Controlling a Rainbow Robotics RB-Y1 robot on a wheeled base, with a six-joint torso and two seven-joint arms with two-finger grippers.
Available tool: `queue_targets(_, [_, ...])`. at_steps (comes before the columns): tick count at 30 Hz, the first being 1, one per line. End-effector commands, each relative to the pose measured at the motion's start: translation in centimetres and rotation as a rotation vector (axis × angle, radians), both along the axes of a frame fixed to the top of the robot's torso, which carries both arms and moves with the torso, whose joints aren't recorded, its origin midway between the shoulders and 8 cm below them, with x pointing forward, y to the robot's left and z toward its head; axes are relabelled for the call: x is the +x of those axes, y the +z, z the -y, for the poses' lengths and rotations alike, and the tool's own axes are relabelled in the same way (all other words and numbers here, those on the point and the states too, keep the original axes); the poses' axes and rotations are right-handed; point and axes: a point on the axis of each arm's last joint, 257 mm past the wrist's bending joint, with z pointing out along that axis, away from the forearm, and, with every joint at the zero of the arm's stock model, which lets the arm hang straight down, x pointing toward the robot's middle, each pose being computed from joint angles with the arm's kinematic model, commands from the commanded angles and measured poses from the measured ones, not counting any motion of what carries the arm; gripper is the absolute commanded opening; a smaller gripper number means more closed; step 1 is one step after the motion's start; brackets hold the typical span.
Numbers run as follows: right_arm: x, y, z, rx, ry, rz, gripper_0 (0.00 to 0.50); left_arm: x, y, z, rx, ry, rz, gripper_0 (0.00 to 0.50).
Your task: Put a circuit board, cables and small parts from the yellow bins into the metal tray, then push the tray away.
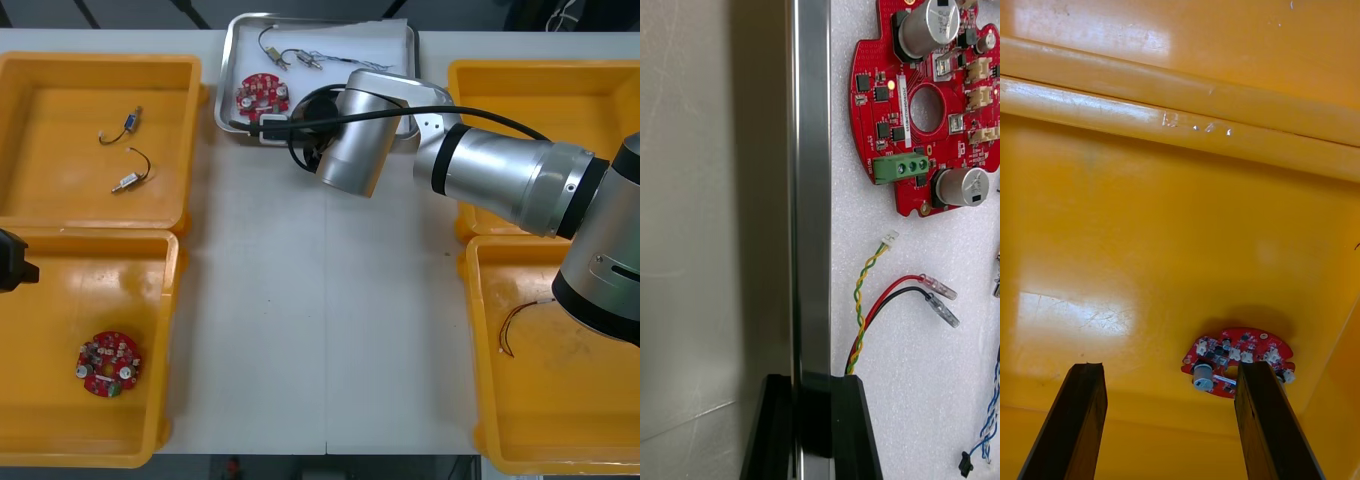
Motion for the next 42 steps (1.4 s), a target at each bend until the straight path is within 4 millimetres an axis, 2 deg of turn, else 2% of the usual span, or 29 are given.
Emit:
queue_targets(1, [0.1, 4.2, -2.4, 0.000, 0.021, 0.042, 0.337, 0.3, 0.9, 0.1, 0.037, -0.061, 0.023, 0.500])
queue_targets(2, [-0.1, 4.1, -2.4, -0.005, 0.019, 0.038, 0.405, 0.3, 0.9, 0.1, 0.037, -0.061, 0.023, 0.500])
queue_targets(3, [-0.1, 4.1, -2.4, -0.005, 0.019, 0.038, 0.405, 0.3, 0.9, 0.1, 0.037, -0.061, 0.023, 0.500])
queue_targets(4, [-0.4, 4.3, -2.5, -0.007, 0.015, 0.032, 0.487, 0.3, 0.9, 0.1, 0.037, -0.061, 0.023, 0.500])
queue_targets(5, [-0.6, 4.3, -2.5, -0.008, 0.011, 0.028, 0.500, 0.3, 0.9, 0.1, 0.037, -0.061, 0.023, 0.500])
queue_targets(8, [-1.0, 4.7, -2.2, -0.013, -0.009, 0.015, 0.500, 0.3, 0.9, 0.1, 0.037, -0.061, 0.023, 0.500])
queue_targets(15, [-3.5, 6.6, -1.2, 0.010, -0.068, -0.064, 0.500, 0.3, 0.9, 0.1, 0.037, -0.061, 0.023, 0.500])
queue_targets(19, [-6.1, 7.2, 0.2, 0.048, -0.106, -0.157, 0.500, 0.3, 0.9, 0.1, 0.037, -0.061, 0.023, 0.500])
queue_targets(22, [-7.7, 7.5, 1.8, 0.080, -0.137, -0.198, 0.500, 0.3, 0.9, 0.1, 0.037, -0.061, 0.023, 0.500])
queue_targets(23, [-7.7, 7.5, 1.8, 0.080, -0.137, -0.198, 0.500, 0.3, 0.9, 0.1, 0.037, -0.061, 0.023, 0.500])
queue_targets(24, [-8.6, 7.7, 3.1, 0.093, -0.154, -0.212, 0.500, 0.3, 0.9, 0.1, 0.037, -0.061, 0.023, 0.500])
queue_targets(29, [-10.8, 8.6, 7.7, 0.107, -0.222, -0.230, 0.500, 0.3, 0.9, 0.1, 0.037, -0.061, 0.023, 0.500])
queue_targets(30, [-10.8, 8.6, 7.7, 0.107, -0.222, -0.230, 0.500, 0.3, 0.9, 0.1, 0.037, -0.061, 0.023, 0.500])
queue_targets(31, [-11.5, 8.8, 9.6, 0.127, -0.250, -0.244, 0.500, 0.3, 0.9, 0.1, 0.037, -0.061, 0.023, 0.500])
queue_targets(33, [-12.3, 9.0, 11.3, 0.156, -0.271, -0.266, 0.500, 0.3, 0.9, 0.1, 0.037, -0.061, 0.023, 0.500])
queue_targets(36, [-13.8, 9.6, 15.0, 0.218, -0.322, -0.310, 0.500, 0.3, 0.9, 0.1, 0.037, -0.061, 0.023, 0.500])
queue_targets(38, [-14.3, 10.0, 16.2, 0.239, -0.340, -0.319, 0.500, 0.3, 0.9, 0.1, 0.037, -0.061, 0.023, 0.500])
queue_targets(40, [-15.3, 10.0, 19.2, 0.273, -0.386, -0.356, 0.500, 0.3, 0.9, 0.1, 0.037, -0.061, 0.023, 0.500])
queue_targets(42, [-16.0, 10.2, 21.2, 0.298, -0.418, -0.377, 0.500, 0.3, 0.9, 0.1, 0.037, -0.061, 0.023, 0.500])
